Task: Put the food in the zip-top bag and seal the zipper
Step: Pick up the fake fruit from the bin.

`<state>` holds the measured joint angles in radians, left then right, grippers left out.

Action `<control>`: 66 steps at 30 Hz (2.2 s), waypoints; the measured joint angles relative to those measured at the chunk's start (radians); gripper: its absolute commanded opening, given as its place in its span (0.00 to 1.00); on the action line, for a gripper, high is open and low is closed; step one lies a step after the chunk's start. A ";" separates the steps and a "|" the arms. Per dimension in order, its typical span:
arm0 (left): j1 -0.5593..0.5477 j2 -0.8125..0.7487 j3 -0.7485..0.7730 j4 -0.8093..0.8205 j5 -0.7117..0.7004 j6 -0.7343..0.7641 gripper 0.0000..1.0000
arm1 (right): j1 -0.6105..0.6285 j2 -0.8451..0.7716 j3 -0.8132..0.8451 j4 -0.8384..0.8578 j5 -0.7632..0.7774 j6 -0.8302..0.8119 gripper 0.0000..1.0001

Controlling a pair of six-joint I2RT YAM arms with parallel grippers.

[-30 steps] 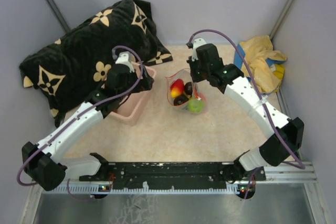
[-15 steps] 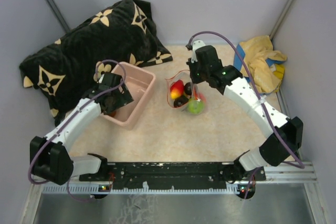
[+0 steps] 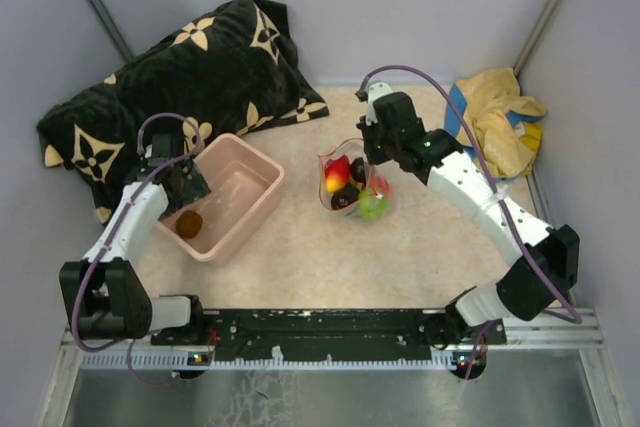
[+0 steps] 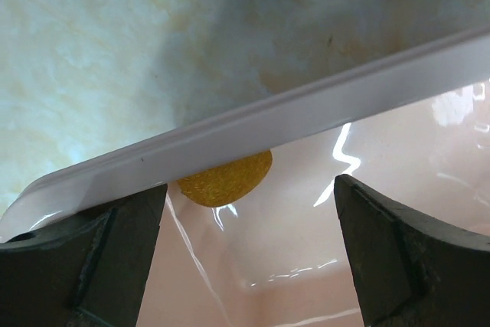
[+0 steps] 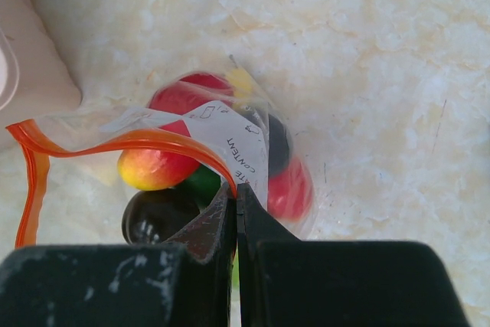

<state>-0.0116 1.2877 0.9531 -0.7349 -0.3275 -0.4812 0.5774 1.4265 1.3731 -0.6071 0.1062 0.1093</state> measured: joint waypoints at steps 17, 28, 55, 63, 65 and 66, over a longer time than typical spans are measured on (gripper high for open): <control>0.015 0.280 0.180 0.082 0.036 0.093 0.95 | 0.000 -0.007 -0.018 0.001 0.022 -0.001 0.00; -0.006 0.243 0.117 0.039 -0.099 0.068 0.98 | -0.011 -0.007 -0.018 0.002 0.024 -0.001 0.00; -0.026 0.245 -0.041 0.344 0.003 -0.023 0.93 | -0.013 -0.007 -0.027 0.020 0.006 0.000 0.00; -0.026 0.251 -0.069 0.357 -0.010 -0.019 0.91 | -0.013 -0.007 -0.039 0.024 -0.008 0.007 0.00; -0.026 0.265 -0.069 0.365 -0.012 -0.017 0.89 | -0.013 -0.007 -0.040 0.024 -0.015 0.011 0.00; -0.026 0.275 -0.069 0.373 -0.012 -0.016 0.86 | -0.013 -0.007 -0.040 0.025 -0.019 0.014 0.00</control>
<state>-0.0376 1.5631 0.8837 -0.3618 -0.3397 -0.4976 0.5640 1.4197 1.3327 -0.5823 0.0872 0.1238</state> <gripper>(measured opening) 0.903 0.009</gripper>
